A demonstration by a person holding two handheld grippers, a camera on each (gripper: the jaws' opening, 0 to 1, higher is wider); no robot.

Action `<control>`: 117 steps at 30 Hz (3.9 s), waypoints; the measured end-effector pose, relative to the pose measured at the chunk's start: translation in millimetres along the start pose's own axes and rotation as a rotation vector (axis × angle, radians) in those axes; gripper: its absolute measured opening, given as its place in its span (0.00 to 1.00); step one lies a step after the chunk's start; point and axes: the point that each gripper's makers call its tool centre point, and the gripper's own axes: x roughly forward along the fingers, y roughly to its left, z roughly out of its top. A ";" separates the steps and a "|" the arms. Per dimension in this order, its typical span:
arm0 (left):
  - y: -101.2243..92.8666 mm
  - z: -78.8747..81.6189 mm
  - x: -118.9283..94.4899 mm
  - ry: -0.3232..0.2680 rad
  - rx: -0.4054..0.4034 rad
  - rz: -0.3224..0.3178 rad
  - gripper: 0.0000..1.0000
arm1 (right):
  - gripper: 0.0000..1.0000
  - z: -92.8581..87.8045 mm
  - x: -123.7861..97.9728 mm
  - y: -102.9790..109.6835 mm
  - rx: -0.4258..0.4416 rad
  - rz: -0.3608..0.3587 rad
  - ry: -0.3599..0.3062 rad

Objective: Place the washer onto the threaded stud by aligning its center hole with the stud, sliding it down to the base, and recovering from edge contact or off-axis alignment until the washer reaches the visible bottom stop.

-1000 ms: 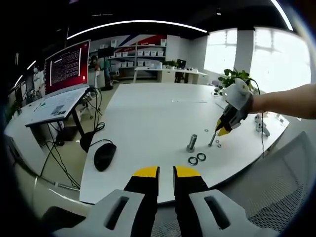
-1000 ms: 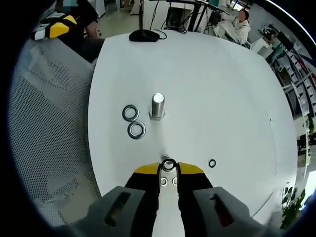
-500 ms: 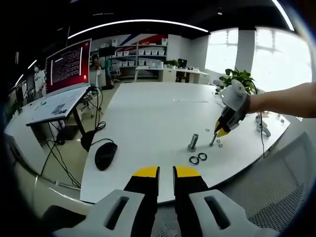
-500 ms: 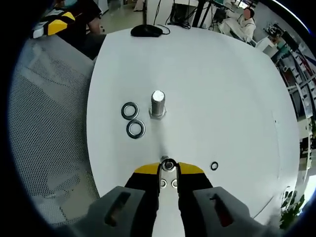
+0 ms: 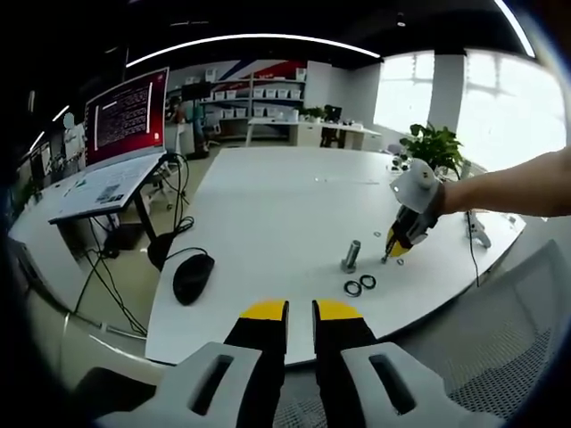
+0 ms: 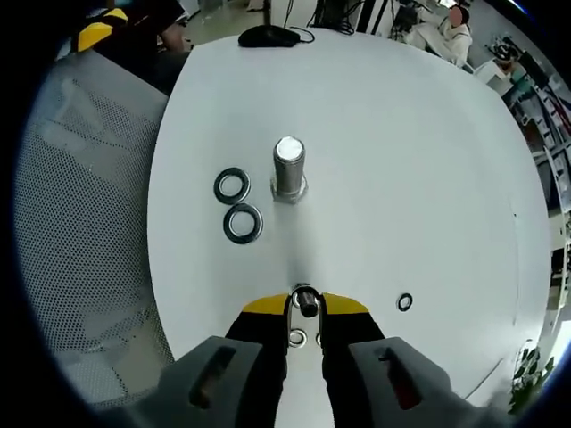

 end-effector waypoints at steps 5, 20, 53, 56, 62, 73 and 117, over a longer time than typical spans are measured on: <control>0.0 -0.3 0.4 0.005 0.001 0.002 0.08 | 0.14 -2.5 9.0 0.4 0.000 0.011 0.010; -0.1 -1.7 0.9 0.013 0.003 0.003 0.08 | 0.31 1.2 6.6 -2.1 0.025 -0.001 -0.031; -1.4 0.8 0.2 -0.005 0.003 -0.007 0.08 | 0.30 -30.3 -18.2 -1.0 0.366 -0.008 -0.179; -1.1 1.0 0.1 -0.007 0.001 -0.006 0.08 | 0.30 -35.1 -15.2 0.9 0.397 0.000 -0.178; -0.8 1.2 0.2 -0.008 0.001 -0.005 0.08 | 0.27 -47.7 -7.1 5.5 0.408 0.008 -0.140; -0.4 1.4 -0.1 -0.009 0.000 -0.002 0.08 | 0.26 -52.3 3.3 12.0 0.402 0.028 -0.100; -0.9 1.1 0.5 -0.005 0.004 -0.005 0.07 | 0.15 -44.3 9.5 10.9 0.182 -0.026 0.079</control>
